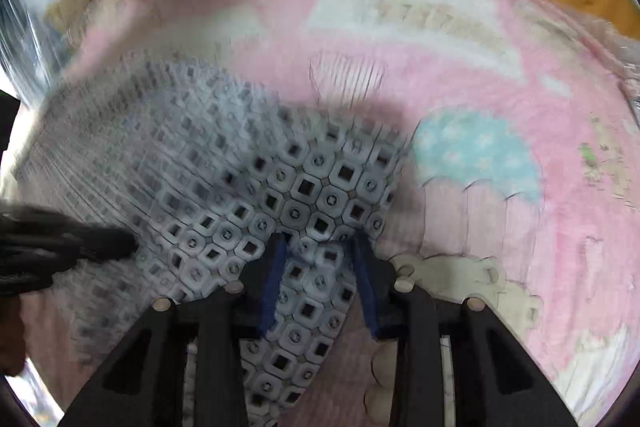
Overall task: Fold clothes
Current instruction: 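Grasp the folded shirt with the right gripper while the left gripper holds the fold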
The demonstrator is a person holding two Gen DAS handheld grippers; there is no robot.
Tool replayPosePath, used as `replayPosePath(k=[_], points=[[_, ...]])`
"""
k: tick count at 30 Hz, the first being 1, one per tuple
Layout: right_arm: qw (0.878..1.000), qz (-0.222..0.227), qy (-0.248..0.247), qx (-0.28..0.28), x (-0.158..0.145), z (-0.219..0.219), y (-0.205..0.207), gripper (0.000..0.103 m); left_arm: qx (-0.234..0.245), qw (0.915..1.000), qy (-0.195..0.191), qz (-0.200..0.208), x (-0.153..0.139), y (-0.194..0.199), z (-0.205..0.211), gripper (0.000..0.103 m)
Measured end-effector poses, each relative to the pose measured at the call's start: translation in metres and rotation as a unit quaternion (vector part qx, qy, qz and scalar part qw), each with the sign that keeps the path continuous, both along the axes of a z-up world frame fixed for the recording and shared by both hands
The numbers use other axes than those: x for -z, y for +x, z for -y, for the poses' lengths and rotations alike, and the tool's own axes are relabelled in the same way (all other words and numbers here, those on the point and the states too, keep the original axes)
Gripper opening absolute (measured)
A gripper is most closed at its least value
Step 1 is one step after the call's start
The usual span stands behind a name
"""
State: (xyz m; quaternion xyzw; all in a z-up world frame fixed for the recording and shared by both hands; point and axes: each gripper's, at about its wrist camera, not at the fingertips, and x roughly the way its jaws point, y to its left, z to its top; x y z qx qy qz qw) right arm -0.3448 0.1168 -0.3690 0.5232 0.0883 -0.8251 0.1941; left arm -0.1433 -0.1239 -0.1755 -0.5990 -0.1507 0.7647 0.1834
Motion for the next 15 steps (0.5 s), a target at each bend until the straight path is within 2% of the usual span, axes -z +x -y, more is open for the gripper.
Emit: replayPosePath(k=[2,4,8,9,11,12,15], points=[[1.0,0.001,0.011,-0.002,-0.01,0.002,0.005,0.036,-0.001,0.9999,0.01,0.006,0.003,0.0,0.001,0.003],[1.0,-0.015,-0.01,-0.009,-0.03,-0.003,0.026,0.036,-0.001,0.9998,0.019,0.01,0.001,0.001,0.003,0.003],[0.997,0.002,-0.043,-0.064,-0.037,0.001,0.081,0.036,-0.002,0.9989,0.047,-0.007,-0.014,0.013,0.007,0.003],[0.996,0.01,-0.042,-0.078,-0.033,0.004,0.093,0.036,-0.004,0.9982,0.059,-0.01,-0.016,0.018,0.009,0.003],[0.994,0.036,-0.011,-0.105,-0.005,0.014,0.109,0.036,-0.001,0.9973,0.074,0.0,-0.009,0.027,0.009,0.005],[0.992,0.039,0.004,-0.118,0.003,0.019,0.115,0.036,0.002,0.998,0.064,0.006,-0.002,0.031,0.007,0.005],[0.988,0.006,0.031,-0.153,0.001,0.024,0.119,0.038,-0.007,0.9997,0.019,0.012,0.007,0.04,0.008,0.005]])
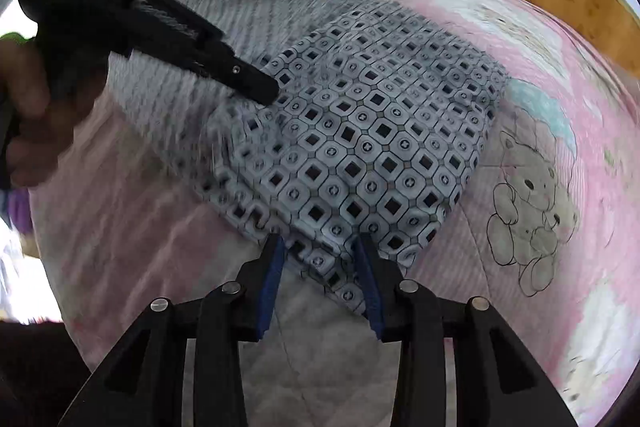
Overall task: Fold clothes
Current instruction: 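Grasp the folded shirt with the right gripper while the left gripper holds the fold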
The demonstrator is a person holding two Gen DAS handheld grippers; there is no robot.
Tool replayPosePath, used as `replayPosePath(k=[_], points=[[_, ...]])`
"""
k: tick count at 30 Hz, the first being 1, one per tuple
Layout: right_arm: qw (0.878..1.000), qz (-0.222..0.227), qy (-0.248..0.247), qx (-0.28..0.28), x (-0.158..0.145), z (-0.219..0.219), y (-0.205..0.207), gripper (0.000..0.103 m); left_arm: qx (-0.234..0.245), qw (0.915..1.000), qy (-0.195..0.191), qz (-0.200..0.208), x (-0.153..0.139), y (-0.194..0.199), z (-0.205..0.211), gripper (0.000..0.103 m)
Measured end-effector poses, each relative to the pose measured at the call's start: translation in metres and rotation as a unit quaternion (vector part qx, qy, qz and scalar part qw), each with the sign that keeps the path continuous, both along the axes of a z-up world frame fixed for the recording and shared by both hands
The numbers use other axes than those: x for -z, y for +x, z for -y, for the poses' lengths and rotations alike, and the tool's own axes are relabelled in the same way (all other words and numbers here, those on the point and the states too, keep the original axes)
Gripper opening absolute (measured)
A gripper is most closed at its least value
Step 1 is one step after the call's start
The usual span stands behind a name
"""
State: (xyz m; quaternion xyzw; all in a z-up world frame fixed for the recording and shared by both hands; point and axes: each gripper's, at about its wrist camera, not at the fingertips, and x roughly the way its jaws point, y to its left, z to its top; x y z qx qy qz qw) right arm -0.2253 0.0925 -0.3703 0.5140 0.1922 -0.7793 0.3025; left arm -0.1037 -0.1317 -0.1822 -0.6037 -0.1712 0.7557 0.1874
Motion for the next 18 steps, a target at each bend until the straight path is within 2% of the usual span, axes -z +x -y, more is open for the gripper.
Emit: replayPosePath(k=[3,5,7,8,11,12,13,15,18], points=[[0.999,-0.022,-0.03,-0.011,-0.022,0.002,-0.011,0.038,-0.034,0.9989,-0.018,-0.026,-0.021,0.009,0.008,0.006],[0.999,-0.022,-0.044,-0.02,-0.026,0.005,-0.021,0.038,-0.036,0.9987,-0.003,-0.036,-0.03,0.013,0.006,0.006],[0.999,-0.004,-0.038,-0.025,-0.016,0.006,-0.028,0.038,-0.035,0.9983,0.015,-0.044,-0.037,0.017,0.002,0.007],[0.999,0.003,-0.037,-0.024,-0.013,0.005,-0.033,0.037,-0.025,0.9987,0.016,-0.041,-0.036,0.02,-0.003,0.007],[0.998,-0.005,-0.06,0.008,-0.025,-0.013,-0.056,0.037,0.003,0.9996,-0.026,-0.01,-0.008,0.027,-0.012,0.007],[0.998,-0.005,-0.065,0.026,-0.028,-0.021,-0.065,0.037,-0.004,0.9999,-0.011,-0.008,0.0,0.03,-0.007,0.006],[0.997,0.003,-0.058,0.045,-0.026,-0.026,-0.074,0.037,-0.016,0.9998,0.012,-0.009,0.007,0.034,0.001,0.007],[0.997,0.04,-0.002,0.06,0.0,-0.027,-0.086,0.037,-0.038,0.9978,0.054,0.01,0.014,0.036,0.018,0.007],[0.997,0.029,0.048,0.059,0.013,-0.018,-0.09,0.04,-0.07,0.9947,0.075,-0.005,-0.003,0.044,0.059,0.007]])
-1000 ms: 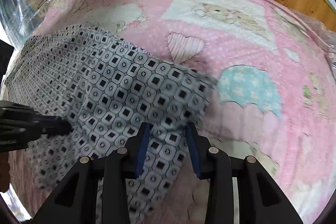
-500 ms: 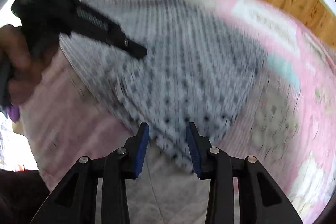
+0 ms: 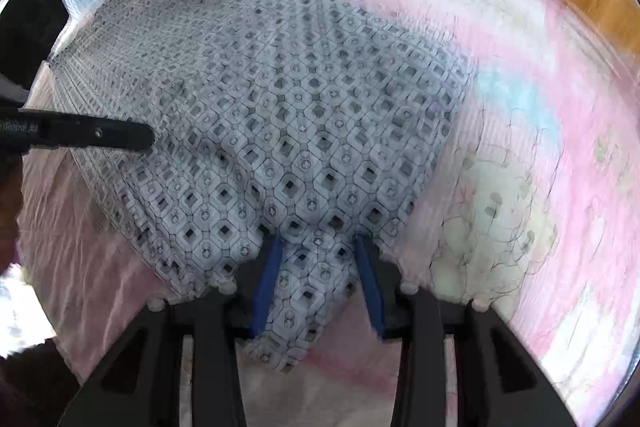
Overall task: Fold clothes
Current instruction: 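Grasp the folded shirt with the right gripper while the left gripper holds the fold, then release the shirt and lift both open grippers away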
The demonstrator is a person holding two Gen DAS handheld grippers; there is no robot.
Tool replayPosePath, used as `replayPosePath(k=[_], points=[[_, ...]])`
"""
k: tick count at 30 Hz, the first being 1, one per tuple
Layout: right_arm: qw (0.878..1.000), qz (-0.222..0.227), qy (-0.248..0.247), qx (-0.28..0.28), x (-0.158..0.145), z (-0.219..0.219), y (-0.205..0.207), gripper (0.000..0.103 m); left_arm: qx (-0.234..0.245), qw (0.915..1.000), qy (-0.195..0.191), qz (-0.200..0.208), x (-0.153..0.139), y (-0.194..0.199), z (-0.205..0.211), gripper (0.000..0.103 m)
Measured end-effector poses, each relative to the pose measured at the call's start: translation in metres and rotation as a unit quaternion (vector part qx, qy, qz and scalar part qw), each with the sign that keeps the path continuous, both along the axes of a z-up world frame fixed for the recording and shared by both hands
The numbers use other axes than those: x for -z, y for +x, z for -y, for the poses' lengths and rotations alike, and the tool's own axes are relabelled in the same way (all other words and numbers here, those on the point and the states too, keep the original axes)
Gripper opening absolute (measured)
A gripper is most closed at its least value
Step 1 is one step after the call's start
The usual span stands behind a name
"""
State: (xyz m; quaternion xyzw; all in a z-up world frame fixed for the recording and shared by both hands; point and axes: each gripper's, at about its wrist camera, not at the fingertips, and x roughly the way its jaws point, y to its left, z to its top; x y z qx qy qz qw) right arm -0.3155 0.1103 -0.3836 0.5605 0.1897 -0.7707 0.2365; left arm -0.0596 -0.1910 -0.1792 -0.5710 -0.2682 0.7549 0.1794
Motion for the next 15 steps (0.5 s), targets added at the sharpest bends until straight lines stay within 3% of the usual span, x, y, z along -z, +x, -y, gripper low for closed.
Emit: replayPosePath(k=[2,3,5,6,7,9,12,15], points=[[0.999,-0.023,0.044,0.023,-0.007,0.016,-0.003,0.04,-0.023,0.9996,0.0,-0.017,-0.016,0.008,0.038,0.007],[0.998,-0.035,0.041,0.026,-0.014,0.026,-0.002,0.04,-0.041,0.9988,-0.003,-0.029,-0.026,0.012,0.064,0.007],[0.998,-0.055,0.02,0.02,-0.029,0.06,0.002,0.042,-0.087,0.995,-0.018,-0.046,-0.039,0.022,0.124,0.017],[0.998,-0.069,0.009,0.01,-0.036,0.085,0.005,0.044,-0.115,0.9919,-0.025,-0.049,-0.042,0.03,0.153,0.028],[0.997,-0.081,-0.006,-0.008,-0.04,0.114,0.009,0.049,-0.145,0.9876,-0.031,-0.051,-0.044,0.04,0.183,0.034],[0.994,-0.091,-0.034,-0.058,-0.043,0.175,0.019,0.053,-0.203,0.9774,-0.039,-0.044,-0.039,0.059,0.242,0.034],[0.983,-0.081,-0.054,-0.156,-0.029,0.27,0.039,0.057,-0.3,0.952,-0.055,-0.028,-0.026,0.095,0.331,0.035],[0.971,-0.074,-0.05,-0.22,-0.003,0.349,0.047,0.057,-0.339,0.9385,-0.06,-0.025,-0.009,0.107,0.382,0.046]])
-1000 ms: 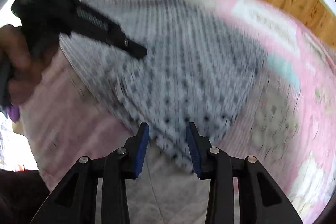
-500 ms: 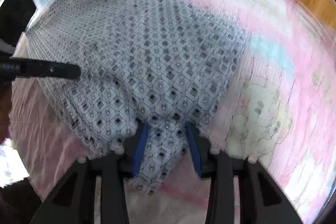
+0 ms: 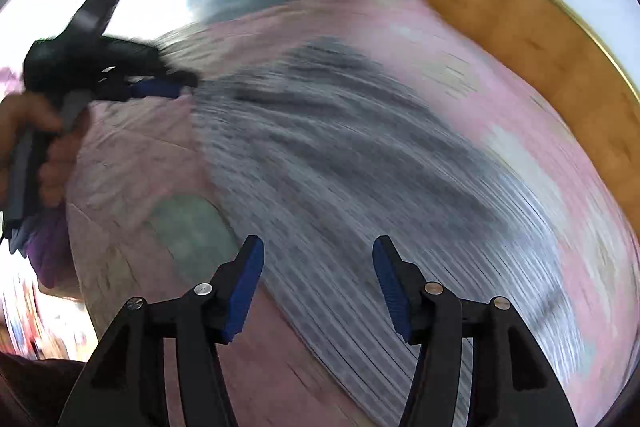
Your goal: Fold clothes
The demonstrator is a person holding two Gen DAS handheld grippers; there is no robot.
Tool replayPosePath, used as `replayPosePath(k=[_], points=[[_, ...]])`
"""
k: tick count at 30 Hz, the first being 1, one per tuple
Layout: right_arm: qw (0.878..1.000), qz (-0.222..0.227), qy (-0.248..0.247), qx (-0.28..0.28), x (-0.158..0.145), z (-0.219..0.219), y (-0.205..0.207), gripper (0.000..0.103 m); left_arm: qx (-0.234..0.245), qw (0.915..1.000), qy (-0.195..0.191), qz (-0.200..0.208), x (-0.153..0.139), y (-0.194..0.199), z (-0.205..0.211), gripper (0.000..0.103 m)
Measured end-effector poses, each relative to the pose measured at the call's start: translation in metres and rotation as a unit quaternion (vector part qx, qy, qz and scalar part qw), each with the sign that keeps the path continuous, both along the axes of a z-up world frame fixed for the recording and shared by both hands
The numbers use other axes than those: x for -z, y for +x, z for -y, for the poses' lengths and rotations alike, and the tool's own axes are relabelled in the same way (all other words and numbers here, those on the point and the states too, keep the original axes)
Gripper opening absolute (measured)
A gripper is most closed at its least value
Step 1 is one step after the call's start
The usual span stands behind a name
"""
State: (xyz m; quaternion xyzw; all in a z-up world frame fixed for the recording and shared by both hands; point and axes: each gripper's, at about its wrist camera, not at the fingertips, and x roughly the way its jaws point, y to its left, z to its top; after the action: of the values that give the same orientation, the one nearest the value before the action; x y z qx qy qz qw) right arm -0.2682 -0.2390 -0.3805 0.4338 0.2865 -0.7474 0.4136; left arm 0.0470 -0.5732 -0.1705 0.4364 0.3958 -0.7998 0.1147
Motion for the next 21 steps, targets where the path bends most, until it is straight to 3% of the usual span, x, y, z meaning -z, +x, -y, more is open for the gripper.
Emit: replayPosePath(k=[4,8,9,10,12,14,15,16,17,21], points=[[0.999,0.046,-0.007,0.02,0.002,0.048,-0.027,0.057,0.045,0.9983,0.034,-0.016,0.025,-0.034,0.013,0.046],[0.993,0.087,-0.028,0.08,-0.011,0.069,-0.072,0.057,0.078,0.9953,0.04,-0.043,0.02,-0.052,0.007,0.049],[0.991,0.089,-0.026,0.096,-0.009,0.075,-0.085,0.058,0.09,0.9946,0.027,-0.044,0.017,-0.052,0.002,0.045],[0.99,0.089,-0.019,0.112,-0.004,0.082,-0.098,0.058,0.105,0.9935,0.01,-0.045,0.014,-0.053,-0.003,0.027],[0.983,0.113,0.001,0.147,0.009,0.086,-0.117,0.058,0.116,0.9923,-0.026,-0.035,0.008,-0.054,-0.009,0.011],[0.971,0.148,0.024,0.184,0.038,0.085,-0.14,0.062,0.113,0.992,-0.039,-0.039,0.002,-0.049,-0.013,0.01],[0.972,0.141,0.012,0.187,0.038,0.088,-0.145,0.062,0.118,0.9908,-0.051,-0.041,-0.002,-0.049,-0.019,0.01],[0.966,0.166,0.024,0.197,0.041,0.092,-0.151,0.062,0.124,0.9891,-0.066,-0.044,-0.006,-0.048,-0.026,0.01],[0.959,0.191,0.022,0.207,0.041,0.097,-0.157,0.062,0.129,0.9875,-0.077,-0.047,-0.009,-0.049,-0.032,0.01],[0.954,0.218,-0.037,0.203,0.02,0.127,-0.169,0.066,0.161,0.9756,-0.13,-0.072,-0.029,-0.049,-0.062,0.01]])
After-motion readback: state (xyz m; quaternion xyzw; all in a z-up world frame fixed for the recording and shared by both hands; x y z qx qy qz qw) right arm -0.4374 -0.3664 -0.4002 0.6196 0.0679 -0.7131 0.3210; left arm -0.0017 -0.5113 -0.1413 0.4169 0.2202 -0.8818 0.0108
